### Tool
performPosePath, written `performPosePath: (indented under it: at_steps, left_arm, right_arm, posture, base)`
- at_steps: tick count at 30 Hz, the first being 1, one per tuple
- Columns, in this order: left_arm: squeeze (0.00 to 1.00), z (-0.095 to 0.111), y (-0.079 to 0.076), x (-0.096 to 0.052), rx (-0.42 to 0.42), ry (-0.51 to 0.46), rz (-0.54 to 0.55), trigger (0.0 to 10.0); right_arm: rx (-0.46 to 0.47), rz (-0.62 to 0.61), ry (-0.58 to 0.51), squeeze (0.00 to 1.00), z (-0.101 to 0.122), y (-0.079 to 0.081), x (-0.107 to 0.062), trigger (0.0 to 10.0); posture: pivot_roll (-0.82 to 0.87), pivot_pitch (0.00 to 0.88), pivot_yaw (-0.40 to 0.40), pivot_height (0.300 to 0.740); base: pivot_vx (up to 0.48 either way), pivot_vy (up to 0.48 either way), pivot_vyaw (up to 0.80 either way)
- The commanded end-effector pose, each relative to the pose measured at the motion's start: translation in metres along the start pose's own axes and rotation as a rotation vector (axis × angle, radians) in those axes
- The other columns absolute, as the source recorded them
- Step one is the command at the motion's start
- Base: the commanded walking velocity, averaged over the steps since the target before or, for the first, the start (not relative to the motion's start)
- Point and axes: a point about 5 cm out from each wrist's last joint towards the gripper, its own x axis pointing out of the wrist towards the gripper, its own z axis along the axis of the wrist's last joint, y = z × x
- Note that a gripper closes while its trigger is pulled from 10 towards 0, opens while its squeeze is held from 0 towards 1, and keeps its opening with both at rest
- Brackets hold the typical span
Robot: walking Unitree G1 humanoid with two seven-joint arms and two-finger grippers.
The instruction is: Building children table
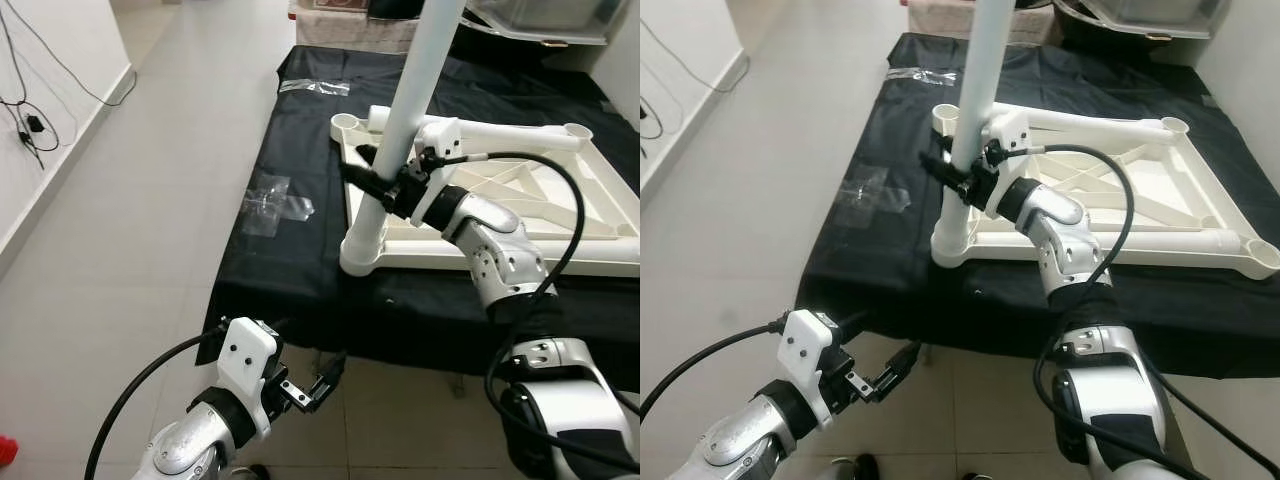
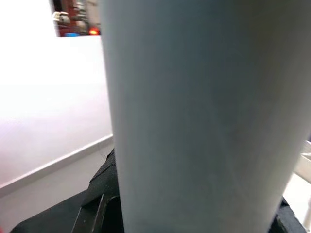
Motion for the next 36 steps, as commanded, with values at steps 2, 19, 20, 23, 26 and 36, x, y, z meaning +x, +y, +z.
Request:
performPosePath:
  at_steps: [2,19,20,23,26,36]
  left_arm:
    - [0.00,-0.004,-0.001,-0.001,0.000,0.014,0.006,10.0]
    - [0.00,-0.005,0.001,0.000,0.001,0.017,0.006,10.0]
    - [0.00,-0.005,0.001,0.001,0.002,0.017,0.003,10.0]
    - [0.00,-0.005,0.001,0.001,0.003,0.017,0.001,10.0]
    - [0.00,-0.004,0.000,0.001,0.004,0.013,-0.001,10.0]
    - [0.00,-0.004,-0.003,0.001,0.011,0.014,-0.013,10.0]
  right_arm:
    - [0.095,-0.150,0.195,0.00,-0.047,-0.007,-0.017,10.0]
    - [0.127,-1.015,0.237,0.00,-0.049,-0.001,-0.015,10.0]
    - [0.139,-1.121,0.224,0.00,-0.047,0.002,-0.014,10.0]
    - [0.150,-1.170,0.216,0.00,-0.047,0.003,-0.012,10.0]
    - [0.196,-1.303,0.167,0.00,-0.042,0.010,-0.005,10.0]
    - [0.250,-1.574,0.203,0.00,-0.037,0.020,-0.001,10.0]
  posture:
    - [0.08,0.247,-0.056,0.740]
    - [0.08,0.250,-0.052,0.740]
    - [0.09,0.250,-0.051,0.740]
    - [0.09,0.250,-0.051,0.740]
    - [0.10,0.250,-0.051,0.740]
    - [0.11,0.244,-0.050,0.740]
  base:
    - [0.000,0.000,0.00]
    - [0.000,0.000,0.00]
    - [0.000,0.000,0.00]
    - [0.000,0.000,0.00]
    - [0.000,0.000,0.00]
    - [0.000,0.000,0.00]
